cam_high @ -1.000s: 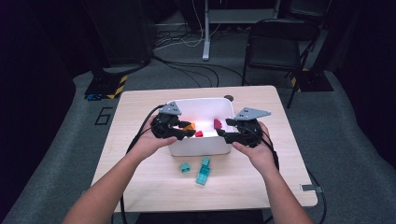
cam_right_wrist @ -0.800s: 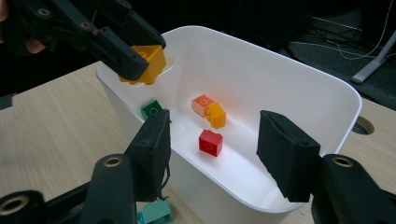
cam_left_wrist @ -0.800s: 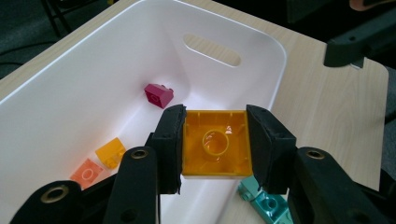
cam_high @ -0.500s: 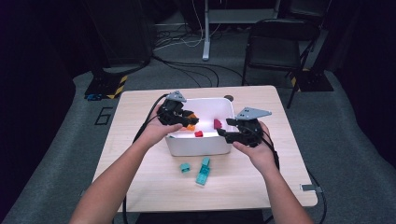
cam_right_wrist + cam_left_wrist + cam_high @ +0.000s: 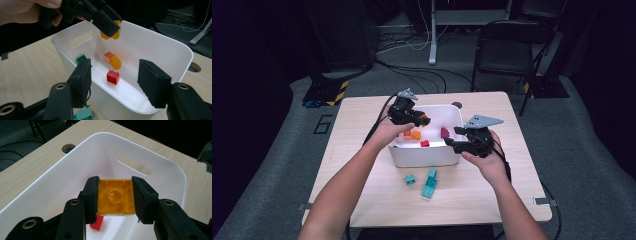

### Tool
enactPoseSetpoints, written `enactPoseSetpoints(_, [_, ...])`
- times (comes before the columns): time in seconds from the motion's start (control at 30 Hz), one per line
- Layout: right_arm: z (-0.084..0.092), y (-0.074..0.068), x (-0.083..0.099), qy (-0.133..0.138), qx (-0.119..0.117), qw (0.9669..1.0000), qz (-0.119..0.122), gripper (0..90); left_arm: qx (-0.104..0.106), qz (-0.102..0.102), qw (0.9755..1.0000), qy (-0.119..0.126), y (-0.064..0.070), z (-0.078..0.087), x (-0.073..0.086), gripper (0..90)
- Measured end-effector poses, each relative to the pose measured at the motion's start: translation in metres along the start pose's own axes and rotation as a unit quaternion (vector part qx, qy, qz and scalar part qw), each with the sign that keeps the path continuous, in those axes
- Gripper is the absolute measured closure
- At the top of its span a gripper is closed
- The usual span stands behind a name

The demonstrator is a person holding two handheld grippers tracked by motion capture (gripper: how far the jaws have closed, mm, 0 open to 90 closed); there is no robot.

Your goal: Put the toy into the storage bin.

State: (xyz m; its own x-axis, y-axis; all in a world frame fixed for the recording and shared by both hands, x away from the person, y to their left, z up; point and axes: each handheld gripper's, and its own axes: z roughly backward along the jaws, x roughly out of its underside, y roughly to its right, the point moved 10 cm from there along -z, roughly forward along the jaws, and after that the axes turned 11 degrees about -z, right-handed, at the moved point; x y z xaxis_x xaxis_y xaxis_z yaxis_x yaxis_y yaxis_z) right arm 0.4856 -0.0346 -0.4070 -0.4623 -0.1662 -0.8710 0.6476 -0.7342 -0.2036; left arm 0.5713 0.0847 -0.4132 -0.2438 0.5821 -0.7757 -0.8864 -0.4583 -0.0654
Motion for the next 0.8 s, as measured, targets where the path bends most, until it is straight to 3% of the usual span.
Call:
enactPoseSetpoints(0.53, [0.003, 0.0, -0.002, 0.006, -0.003, 1.0, -0.003, 43.7, -0.006, 0.006, 0.9998, -0.021, -0.012, -0.034, 0.011, 58.4])
enactPoseSetpoints(0.8, [0.005, 0.001, -0.004, 0.01, -0.004, 0.9999, -0.005, 43.8, -0.012, 0.013, 0.9992, -0.037, -0.018, -0.041, 0.018, 58.4])
